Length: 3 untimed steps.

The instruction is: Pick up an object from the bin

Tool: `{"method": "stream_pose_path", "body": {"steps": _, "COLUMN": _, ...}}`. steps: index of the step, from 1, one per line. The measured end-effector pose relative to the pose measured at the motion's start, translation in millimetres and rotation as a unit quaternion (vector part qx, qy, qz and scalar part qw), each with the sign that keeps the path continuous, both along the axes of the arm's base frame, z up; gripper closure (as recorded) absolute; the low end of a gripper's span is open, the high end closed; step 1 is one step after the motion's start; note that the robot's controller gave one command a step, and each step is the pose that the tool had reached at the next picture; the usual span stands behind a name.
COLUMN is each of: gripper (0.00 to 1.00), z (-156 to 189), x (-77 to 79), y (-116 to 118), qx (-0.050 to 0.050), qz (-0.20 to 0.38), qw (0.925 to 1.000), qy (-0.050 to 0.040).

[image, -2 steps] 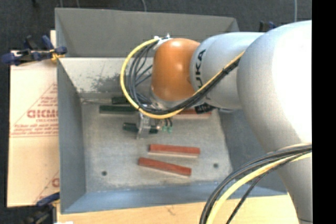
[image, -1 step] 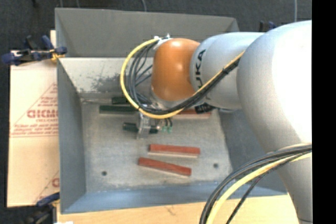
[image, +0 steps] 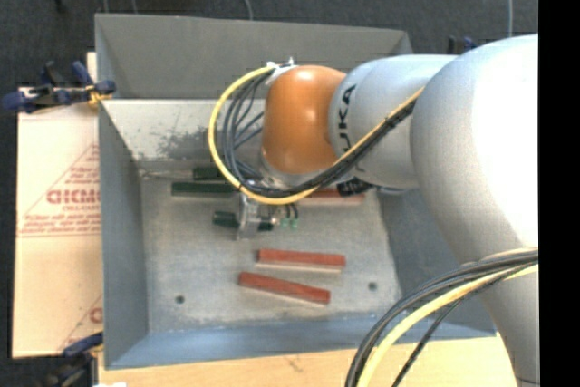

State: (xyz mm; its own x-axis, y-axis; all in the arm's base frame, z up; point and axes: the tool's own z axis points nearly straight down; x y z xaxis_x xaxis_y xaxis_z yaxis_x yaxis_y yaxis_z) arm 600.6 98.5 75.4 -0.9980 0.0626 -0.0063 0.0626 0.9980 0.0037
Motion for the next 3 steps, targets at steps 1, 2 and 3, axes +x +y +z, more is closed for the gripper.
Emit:
{"method": "stream_pose_path", "body": {"steps": 1, "gripper": 1.00, "z": 18, "x": -3.0, "y": -1, "qx": -0.001, "qz": 0.000, "qw": 1.0000, "qy": 0.0065}}
{"method": "stream_pose_path", "body": {"steps": 2, "gripper": 1.00, "z": 41, "x": -1.7, "y": -1, "qx": -0.001, "qz": 0.000, "qw": 1.0000, "qy": 0.0043}}
{"method": "stream_pose_path", "body": {"steps": 3, "gripper": 1.00, "z": 60, "x": -0.2, "y": -1, "qx": -0.001, "qz": -0.001, "qw": 1.0000, "qy": 0.0009}}
